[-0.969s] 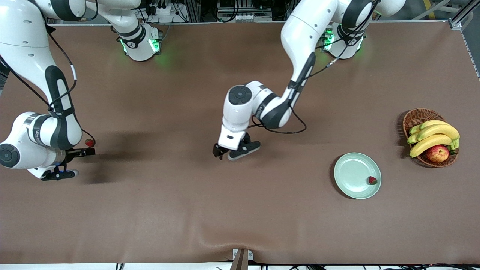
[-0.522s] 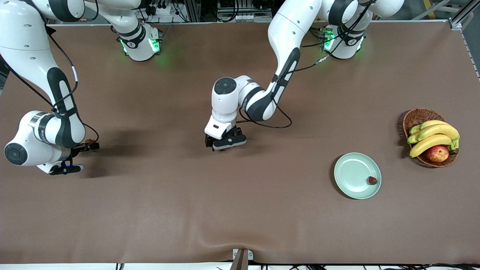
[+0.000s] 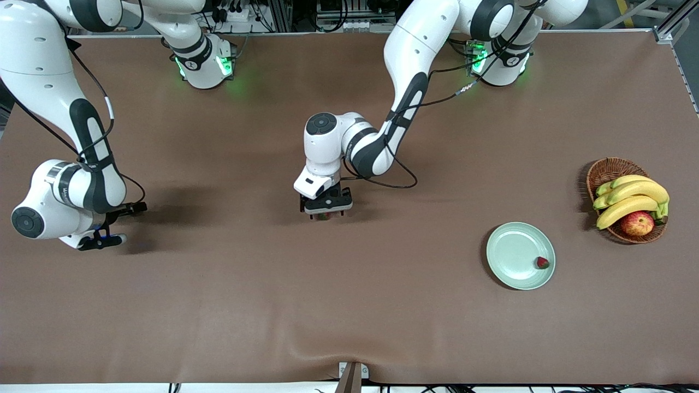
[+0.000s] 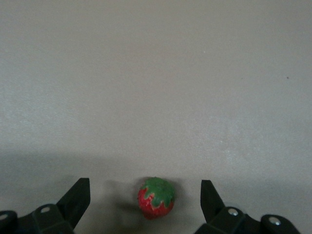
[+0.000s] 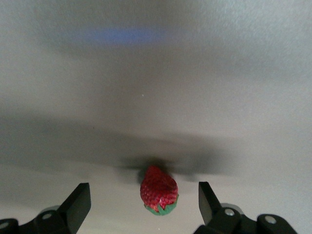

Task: Collect all strawberries into plate
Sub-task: 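Grasp the second strawberry with the left gripper while the right grasps the third, then carry the second strawberry onto the plate with the left gripper and release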

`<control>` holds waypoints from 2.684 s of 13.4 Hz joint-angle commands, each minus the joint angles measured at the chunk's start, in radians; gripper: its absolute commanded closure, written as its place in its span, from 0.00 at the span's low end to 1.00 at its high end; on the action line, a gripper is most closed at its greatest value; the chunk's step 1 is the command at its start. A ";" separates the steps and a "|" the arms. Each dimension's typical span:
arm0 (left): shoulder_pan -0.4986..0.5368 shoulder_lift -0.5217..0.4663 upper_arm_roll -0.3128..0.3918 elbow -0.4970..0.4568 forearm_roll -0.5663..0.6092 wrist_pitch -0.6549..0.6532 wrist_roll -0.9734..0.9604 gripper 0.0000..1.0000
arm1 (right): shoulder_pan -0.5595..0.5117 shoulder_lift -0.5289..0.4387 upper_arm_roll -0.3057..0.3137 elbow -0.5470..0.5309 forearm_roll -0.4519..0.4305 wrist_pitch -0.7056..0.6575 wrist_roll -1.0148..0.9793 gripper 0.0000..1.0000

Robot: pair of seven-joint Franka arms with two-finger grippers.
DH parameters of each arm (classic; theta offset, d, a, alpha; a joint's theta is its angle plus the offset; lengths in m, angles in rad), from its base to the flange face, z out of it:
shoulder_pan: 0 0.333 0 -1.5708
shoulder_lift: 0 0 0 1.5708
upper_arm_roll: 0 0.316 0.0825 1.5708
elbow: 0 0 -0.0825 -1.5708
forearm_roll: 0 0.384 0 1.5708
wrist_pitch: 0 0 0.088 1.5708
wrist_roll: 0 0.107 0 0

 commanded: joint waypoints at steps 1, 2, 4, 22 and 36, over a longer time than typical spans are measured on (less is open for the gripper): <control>-0.023 0.038 0.031 0.033 0.022 0.017 -0.007 0.00 | -0.022 -0.015 0.014 -0.019 -0.021 -0.017 -0.029 0.24; -0.033 0.045 0.046 0.033 0.022 0.021 -0.009 0.00 | -0.022 -0.015 0.014 -0.019 -0.021 -0.018 -0.038 0.34; -0.035 0.049 0.052 0.035 0.022 0.026 -0.010 0.00 | -0.027 -0.015 0.014 -0.018 -0.023 -0.018 -0.066 0.58; 0.209 -0.176 0.049 0.001 -0.102 -0.296 -0.219 1.00 | 0.166 -0.021 0.070 0.228 0.399 -0.062 -0.048 1.00; 0.680 -0.310 0.046 -0.344 -0.084 -0.373 -0.152 1.00 | 0.683 0.081 0.070 0.226 0.522 0.230 0.443 1.00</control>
